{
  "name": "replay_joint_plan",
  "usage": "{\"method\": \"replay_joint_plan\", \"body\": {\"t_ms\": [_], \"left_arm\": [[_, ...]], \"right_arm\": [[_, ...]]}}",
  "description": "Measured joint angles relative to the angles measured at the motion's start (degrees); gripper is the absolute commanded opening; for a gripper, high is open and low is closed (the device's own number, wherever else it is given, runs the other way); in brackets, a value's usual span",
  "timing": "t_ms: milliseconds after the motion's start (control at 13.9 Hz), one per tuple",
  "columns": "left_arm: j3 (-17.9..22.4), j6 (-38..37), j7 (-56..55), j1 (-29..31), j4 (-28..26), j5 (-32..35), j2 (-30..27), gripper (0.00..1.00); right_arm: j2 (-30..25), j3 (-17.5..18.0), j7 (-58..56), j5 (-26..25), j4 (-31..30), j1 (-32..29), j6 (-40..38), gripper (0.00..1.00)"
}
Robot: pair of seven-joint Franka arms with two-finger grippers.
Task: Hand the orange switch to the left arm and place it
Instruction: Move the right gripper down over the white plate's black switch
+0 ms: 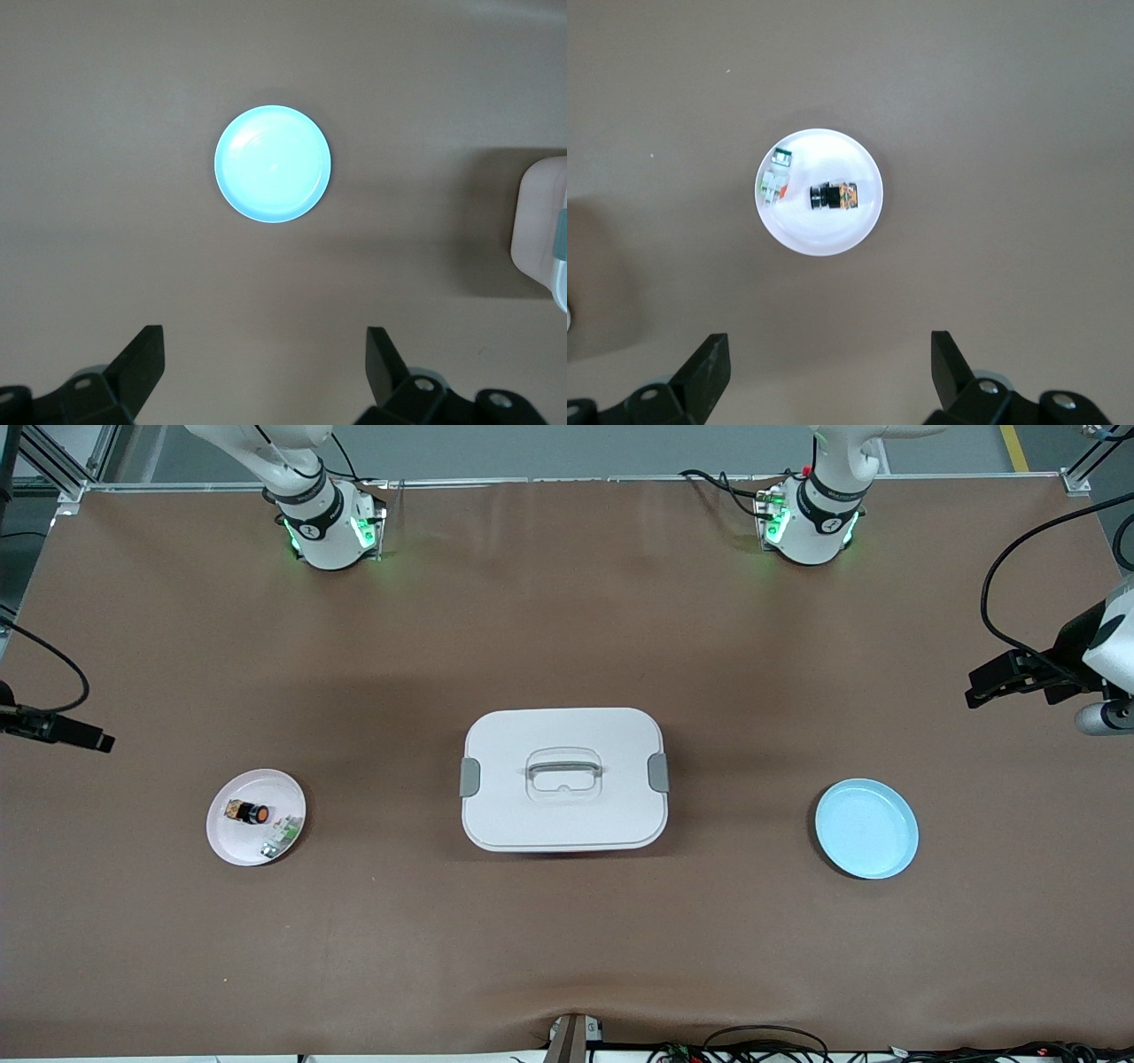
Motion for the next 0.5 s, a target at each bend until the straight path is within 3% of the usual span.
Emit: {"method": "replay_joint_plan", "body": {"t_ms": [504], "left_arm": [[0.06, 0.65, 0.0, 0.11, 0.0, 0.0, 0.59, 1.0]], "right_arm": [[5.64, -0.03, 0.0, 0.0, -0.05, -0.59, 5.16, 1.0]]}}
